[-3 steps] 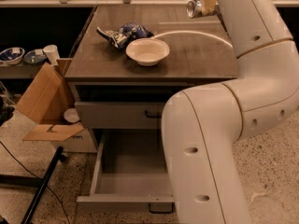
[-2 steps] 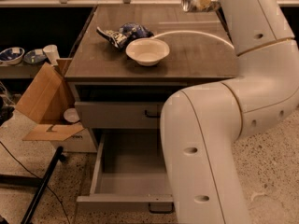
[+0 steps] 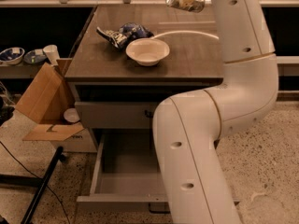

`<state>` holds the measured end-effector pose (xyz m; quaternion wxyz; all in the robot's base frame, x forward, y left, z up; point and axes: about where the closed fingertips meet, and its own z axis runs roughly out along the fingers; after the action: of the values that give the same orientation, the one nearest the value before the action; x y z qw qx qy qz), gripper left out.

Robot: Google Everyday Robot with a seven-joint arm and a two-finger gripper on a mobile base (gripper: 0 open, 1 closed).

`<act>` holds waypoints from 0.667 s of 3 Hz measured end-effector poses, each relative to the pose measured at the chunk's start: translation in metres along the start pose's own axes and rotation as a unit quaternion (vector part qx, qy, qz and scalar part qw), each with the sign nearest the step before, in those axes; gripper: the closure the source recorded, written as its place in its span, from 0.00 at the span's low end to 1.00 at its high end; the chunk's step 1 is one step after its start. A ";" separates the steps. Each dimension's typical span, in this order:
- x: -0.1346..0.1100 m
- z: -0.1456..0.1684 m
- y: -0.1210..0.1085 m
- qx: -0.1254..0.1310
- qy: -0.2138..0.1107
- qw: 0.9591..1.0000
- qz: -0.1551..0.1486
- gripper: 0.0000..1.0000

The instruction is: Place redbull can into middle drawer

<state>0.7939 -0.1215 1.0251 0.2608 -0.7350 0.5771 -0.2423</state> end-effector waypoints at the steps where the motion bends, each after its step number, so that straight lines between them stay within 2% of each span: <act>1: -0.021 0.028 0.008 0.010 -0.012 0.999 0.034 1.00; 2: -0.037 0.037 0.018 0.035 -0.014 0.998 0.053 1.00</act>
Offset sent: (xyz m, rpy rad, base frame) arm -0.1031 0.0392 -0.0674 0.0828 0.0357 -0.1028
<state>0.7976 -0.0845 0.9836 0.3070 -0.6974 0.6023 -0.2381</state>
